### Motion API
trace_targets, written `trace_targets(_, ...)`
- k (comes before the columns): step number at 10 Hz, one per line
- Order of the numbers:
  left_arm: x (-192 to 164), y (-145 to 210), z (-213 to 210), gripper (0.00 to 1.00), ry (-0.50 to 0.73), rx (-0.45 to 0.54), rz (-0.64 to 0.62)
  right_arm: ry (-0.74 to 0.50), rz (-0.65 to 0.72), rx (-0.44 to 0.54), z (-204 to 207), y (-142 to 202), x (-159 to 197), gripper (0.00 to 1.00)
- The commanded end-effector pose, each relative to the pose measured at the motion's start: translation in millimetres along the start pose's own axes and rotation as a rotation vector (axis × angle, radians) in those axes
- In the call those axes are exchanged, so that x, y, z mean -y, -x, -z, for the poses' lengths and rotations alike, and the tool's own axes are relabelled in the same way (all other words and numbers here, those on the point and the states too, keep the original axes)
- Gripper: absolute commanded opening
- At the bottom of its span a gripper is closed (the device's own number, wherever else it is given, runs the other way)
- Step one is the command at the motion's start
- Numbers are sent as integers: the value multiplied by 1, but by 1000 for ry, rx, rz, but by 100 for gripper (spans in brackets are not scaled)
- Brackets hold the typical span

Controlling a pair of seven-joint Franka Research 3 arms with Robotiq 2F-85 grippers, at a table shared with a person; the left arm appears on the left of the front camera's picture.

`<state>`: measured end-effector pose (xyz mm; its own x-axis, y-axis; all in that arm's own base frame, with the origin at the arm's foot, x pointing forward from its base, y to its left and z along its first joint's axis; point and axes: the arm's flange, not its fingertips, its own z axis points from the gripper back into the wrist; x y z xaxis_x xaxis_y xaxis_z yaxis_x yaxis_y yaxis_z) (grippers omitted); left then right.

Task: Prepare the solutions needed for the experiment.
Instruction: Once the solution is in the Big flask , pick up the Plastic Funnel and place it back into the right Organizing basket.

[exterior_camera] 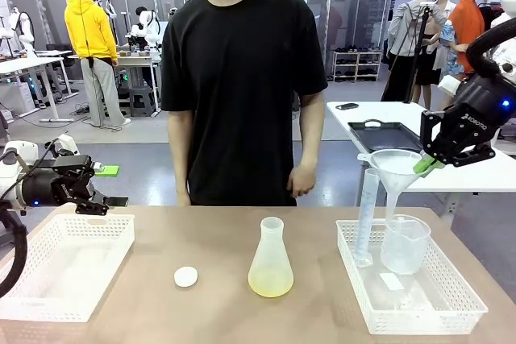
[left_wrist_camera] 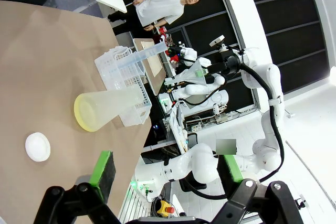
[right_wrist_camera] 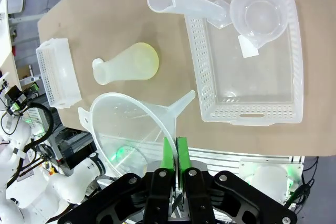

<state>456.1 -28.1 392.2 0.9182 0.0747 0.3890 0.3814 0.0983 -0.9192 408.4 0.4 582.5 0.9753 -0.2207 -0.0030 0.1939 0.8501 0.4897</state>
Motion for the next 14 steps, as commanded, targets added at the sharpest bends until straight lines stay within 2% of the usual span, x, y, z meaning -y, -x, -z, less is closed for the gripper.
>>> trace_targets(1,0,0,0,100,1,4,20,0,1,-1,0,0,0,4)
trace_targets(2,0,0,0,100,1,4,20,45,25,-64,20,-8,-1,4)
trace_targets(4,0,0,0,100,1,4,20,65,91,-115,45,-16,20,4)
trace_targets(9,0,0,0,100,1,4,20,95,300,-101,102,-39,83,4)
trace_targets(12,0,0,0,100,1,4,20,132,373,-130,122,-49,94,4)
trace_targets(14,0,0,0,100,1,4,20,170,384,-184,129,-47,94,4)
